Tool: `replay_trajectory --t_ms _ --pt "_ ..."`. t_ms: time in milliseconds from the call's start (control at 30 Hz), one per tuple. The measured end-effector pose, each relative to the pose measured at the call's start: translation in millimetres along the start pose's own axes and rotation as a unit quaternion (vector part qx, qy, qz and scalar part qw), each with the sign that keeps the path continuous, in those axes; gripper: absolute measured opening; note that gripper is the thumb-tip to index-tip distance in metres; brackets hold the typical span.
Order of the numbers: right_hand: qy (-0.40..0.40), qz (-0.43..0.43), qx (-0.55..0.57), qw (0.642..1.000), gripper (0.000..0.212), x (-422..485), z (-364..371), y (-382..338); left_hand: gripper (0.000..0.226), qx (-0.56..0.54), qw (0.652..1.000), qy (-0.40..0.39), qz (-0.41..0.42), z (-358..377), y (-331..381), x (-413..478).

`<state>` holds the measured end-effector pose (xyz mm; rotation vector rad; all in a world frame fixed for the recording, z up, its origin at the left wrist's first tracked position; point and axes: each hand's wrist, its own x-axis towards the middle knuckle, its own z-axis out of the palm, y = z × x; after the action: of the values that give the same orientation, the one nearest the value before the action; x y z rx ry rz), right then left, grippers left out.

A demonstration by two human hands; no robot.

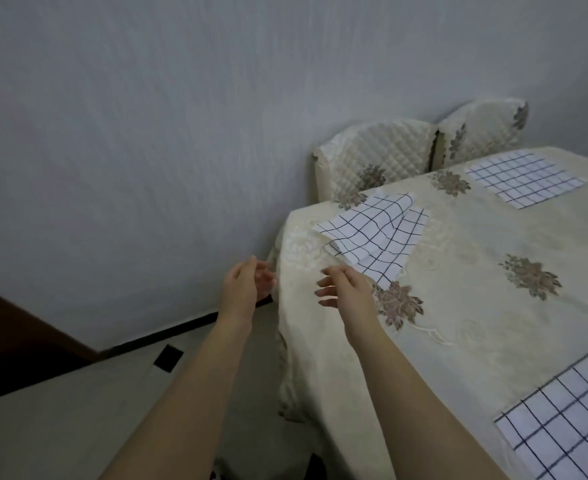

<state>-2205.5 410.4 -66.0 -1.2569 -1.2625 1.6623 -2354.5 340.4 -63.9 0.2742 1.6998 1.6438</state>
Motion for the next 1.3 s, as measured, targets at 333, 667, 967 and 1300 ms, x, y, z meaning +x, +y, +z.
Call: replay_trajectory --t_ms 333,667,967,1300 --pt "-0.008 0.019 -0.015 1.0 0.02 4.3 101.4 11.2 0.027 -0.017 1.0 0.017 -0.02 -88.2 14.1 46.4" --pt "0.053 -0.009 -0.016 0.998 0.018 16.8 174.0 12.0 0.021 -0.011 0.998 -0.036 -0.043 -138.5 30.3 110.7" --pt "0.098 -0.002 -0.014 0.995 0.017 41.3 188.8 7.7 0.021 0.003 0.995 -0.086 -0.059 -127.3 35.5 152.2" --pt "0.15 0.007 0.023 0.988 0.017 109.5 195.3 4.5 0.028 0.054 0.987 -0.14 -0.05 -80.3 45.1 217.7"
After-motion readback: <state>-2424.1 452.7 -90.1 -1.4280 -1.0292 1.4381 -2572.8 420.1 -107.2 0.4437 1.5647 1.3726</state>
